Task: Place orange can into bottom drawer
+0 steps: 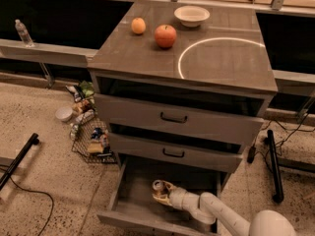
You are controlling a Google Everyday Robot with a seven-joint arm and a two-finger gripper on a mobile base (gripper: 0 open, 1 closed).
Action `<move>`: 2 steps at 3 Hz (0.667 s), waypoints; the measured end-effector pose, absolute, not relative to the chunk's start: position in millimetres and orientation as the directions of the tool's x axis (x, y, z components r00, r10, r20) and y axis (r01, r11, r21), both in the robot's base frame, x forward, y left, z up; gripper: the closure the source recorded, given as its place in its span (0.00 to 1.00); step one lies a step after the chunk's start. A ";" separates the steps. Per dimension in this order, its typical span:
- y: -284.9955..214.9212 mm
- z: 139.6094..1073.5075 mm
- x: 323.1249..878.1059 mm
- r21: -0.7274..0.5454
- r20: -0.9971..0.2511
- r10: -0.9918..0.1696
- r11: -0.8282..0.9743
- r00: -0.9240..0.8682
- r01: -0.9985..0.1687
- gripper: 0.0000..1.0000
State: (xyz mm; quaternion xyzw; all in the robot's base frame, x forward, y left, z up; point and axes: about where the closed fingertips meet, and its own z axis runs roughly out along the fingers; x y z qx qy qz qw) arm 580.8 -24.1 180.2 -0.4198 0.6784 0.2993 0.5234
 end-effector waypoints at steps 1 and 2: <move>-29.1 182.3 583.2 -0.047 -0.955 -0.278 0.487 -0.104 -0.872 0.01; -37.4 195.1 585.7 -0.070 -0.949 -0.302 0.489 -0.093 -0.869 0.14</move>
Offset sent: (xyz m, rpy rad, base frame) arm 0.0087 -0.0292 0.0311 -0.0856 -0.0332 -0.0391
